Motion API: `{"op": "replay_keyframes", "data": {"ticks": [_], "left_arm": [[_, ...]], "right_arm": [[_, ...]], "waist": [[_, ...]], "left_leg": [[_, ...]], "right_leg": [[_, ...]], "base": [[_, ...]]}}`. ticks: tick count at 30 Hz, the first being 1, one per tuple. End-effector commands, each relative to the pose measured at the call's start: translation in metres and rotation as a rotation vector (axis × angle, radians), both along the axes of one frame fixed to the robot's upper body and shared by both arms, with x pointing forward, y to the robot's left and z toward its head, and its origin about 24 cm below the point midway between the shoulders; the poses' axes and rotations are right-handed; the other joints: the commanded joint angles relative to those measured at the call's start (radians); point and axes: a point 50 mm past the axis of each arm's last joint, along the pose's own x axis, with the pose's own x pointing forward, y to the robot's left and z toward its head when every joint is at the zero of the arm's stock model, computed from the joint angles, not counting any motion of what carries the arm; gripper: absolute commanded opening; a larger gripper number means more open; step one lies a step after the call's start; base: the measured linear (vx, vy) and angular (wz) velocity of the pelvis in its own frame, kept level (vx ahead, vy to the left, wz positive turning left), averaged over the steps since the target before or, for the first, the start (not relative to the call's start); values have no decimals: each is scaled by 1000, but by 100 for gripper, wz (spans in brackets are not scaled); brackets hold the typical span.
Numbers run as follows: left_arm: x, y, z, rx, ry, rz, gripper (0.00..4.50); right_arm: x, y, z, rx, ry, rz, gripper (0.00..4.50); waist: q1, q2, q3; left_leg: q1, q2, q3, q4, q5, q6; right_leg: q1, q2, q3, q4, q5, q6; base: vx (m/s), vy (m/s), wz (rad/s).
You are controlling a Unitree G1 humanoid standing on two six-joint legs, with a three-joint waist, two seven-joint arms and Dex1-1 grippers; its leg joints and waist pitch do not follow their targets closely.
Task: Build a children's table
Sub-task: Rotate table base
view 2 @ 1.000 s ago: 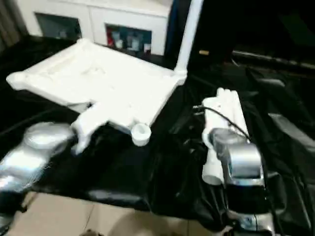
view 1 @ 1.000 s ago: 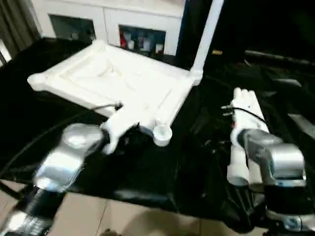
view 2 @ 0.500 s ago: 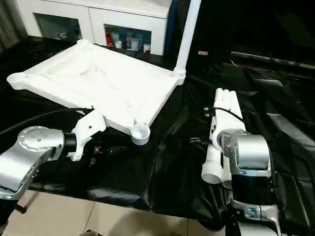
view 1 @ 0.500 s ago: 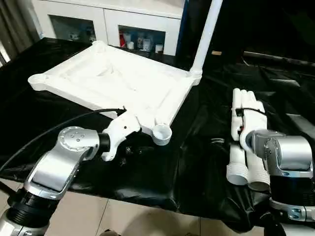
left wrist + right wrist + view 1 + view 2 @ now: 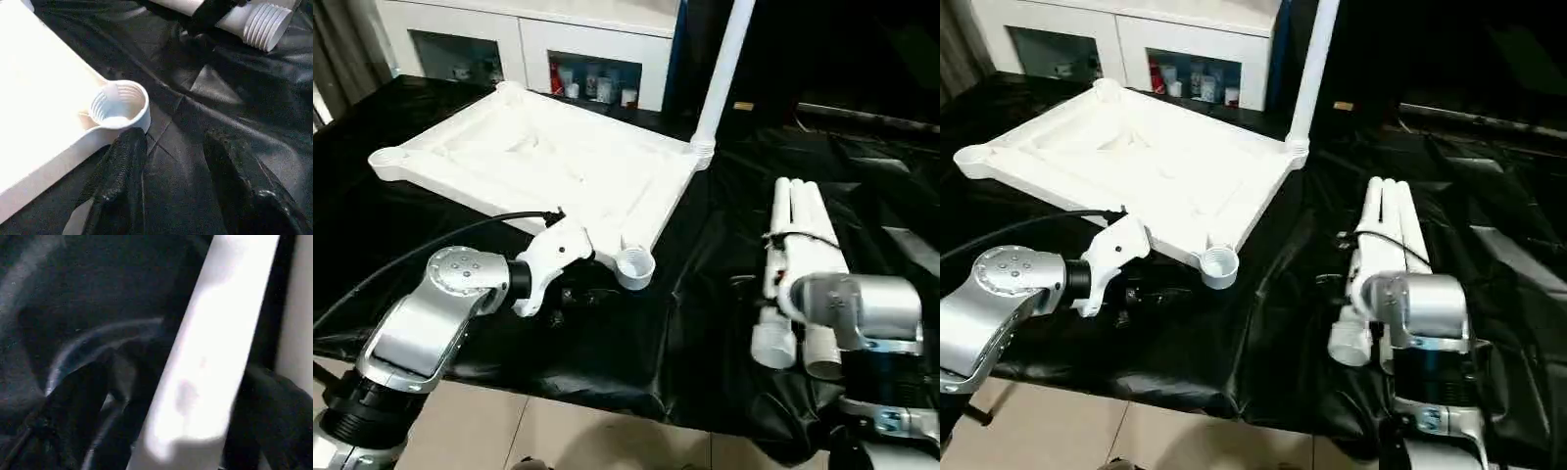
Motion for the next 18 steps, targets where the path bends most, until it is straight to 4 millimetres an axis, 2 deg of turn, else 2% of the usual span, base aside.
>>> {"op": "replay_keyframes", "data": {"ticks": [1, 4, 5, 8, 9, 12, 13, 14, 18], "left_arm": [[0, -2, 6, 0, -26, -10, 228], [0, -2, 6, 2, -30, -8, 228], [0, -2, 6, 1, -30, -7, 228], [1, -2, 7, 0, -38, -7, 228], [1, -2, 7, 1, -44, -6, 228], [3, -2, 8, 2, -53, -2, 228], [3, -3, 9, -3, -49, 1, 228], [3, -3, 10, -5, -47, 1, 228], [0, -5, 10, -29, -6, -14, 228]], "right_arm": [[3, 1, -1, 45, 3, -19, 441], [4, 2, -4, 68, 7, -27, 441], [4, 2, -4, 70, 10, -27, 416], [6, 4, -6, 87, 12, -35, 403], [6, 4, -6, 94, 11, -39, 389], [8, 5, -6, 107, 12, -43, 365], [10, 5, -8, 126, 17, -59, 353], [10, 6, -8, 131, 17, -63, 329], [13, 5, -12, 175, 25, -109, 308]], "waist": [[4, 2, -72], [4, 2, -72], [5, 3, -72], [5, 3, -72], [5, -3, -72], [4, -1, -72], [5, -9, -72], [5, -10, -72], [6, -10, -72]], "left_leg": [[11, -34, 25, -55, -125, -56], [10, -34, 25, -55, -126, -55], [10, -34, 25, -55, -122, -55], [11, -34, 26, -55, -125, -58], [10, -34, 26, -55, -123, -57], [11, -34, 25, -56, -133, -59], [10, -35, 26, -55, -129, -57], [9, -34, 26, -56, -130, -56], [13, -33, 26, -56, -151, -67]], "right_leg": [[48, -7, 19, -62, -92, -146], [48, -8, 19, -62, -92, -148], [48, -8, 18, -61, -88, -146], [47, -8, 19, -62, -93, -144], [48, -8, 18, -62, -95, -142], [47, -9, 18, -63, -114, -137], [48, -9, 18, -62, -120, -133], [47, -10, 18, -62, -131, -130], [40, -11, 17, -63, -153, -123]], "base": [[0, 0, 0], [0, 0, 0], [0, 0, 0], [0, 0, 0], [0, 0, 0], [0, 0, 0], [0, 0, 0], [0, 0, 0], [0, 0, 0]]}}
